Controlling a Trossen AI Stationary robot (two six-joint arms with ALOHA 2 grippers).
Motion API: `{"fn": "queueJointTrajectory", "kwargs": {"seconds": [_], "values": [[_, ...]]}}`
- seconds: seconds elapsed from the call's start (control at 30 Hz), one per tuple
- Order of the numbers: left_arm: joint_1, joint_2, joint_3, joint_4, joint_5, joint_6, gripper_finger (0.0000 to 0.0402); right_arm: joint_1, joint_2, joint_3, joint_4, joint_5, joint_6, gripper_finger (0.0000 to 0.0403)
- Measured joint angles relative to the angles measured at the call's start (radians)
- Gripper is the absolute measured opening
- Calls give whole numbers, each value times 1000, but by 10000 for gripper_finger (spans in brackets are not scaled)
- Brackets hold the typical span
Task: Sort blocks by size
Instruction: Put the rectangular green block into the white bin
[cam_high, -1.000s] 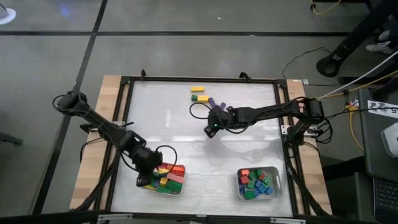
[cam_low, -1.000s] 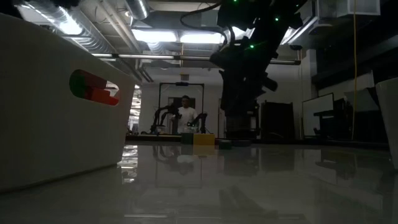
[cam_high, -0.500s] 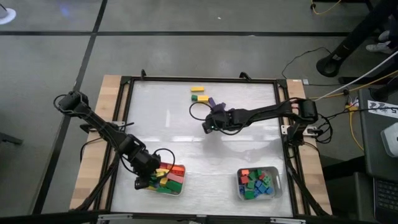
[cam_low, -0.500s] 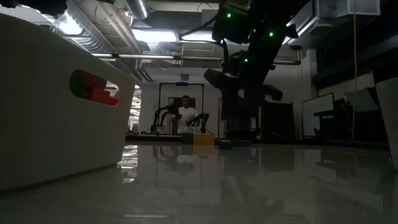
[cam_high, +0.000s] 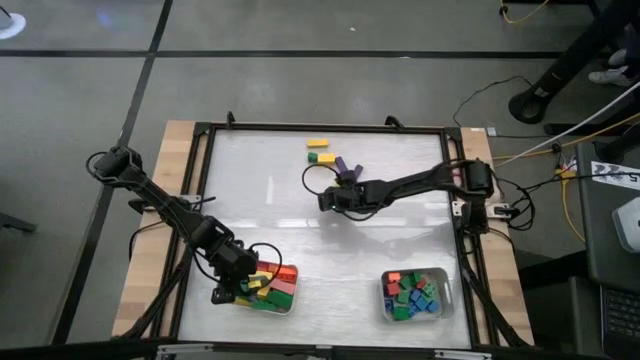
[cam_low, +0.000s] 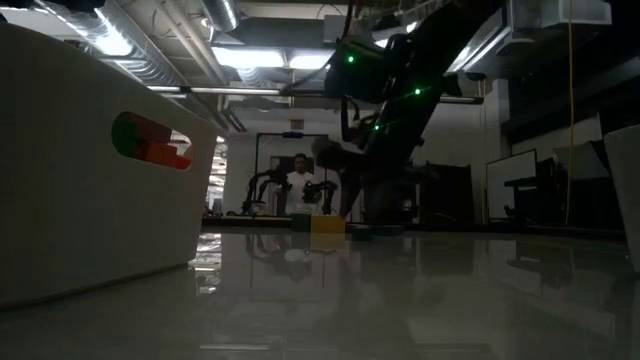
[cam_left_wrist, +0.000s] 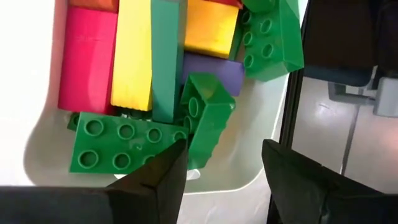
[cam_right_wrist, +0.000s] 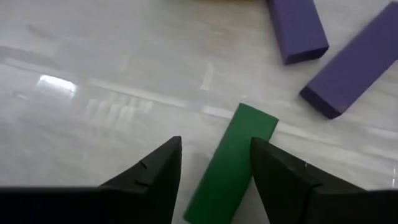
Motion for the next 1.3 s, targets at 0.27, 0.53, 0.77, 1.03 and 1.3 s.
{"fn": "queueJointTrajectory", "kwargs": {"seconds": [0.27,0.53,0.77,1.03,1.3], "values": [[0,0,0,-2,0,0,194,0,21,1,2,18,14,188],[0,0,0,-2,-1,0,194,0,17,11,-7,24,8,188],[0,0,0,-2,-1,0,194,-1,16,11,-11,25,7,188],[0,0,0,-2,-2,76,194,-1,15,11,-91,70,58,188],[0,0,0,-2,-2,79,194,-1,20,12,-73,67,69,188]]}}
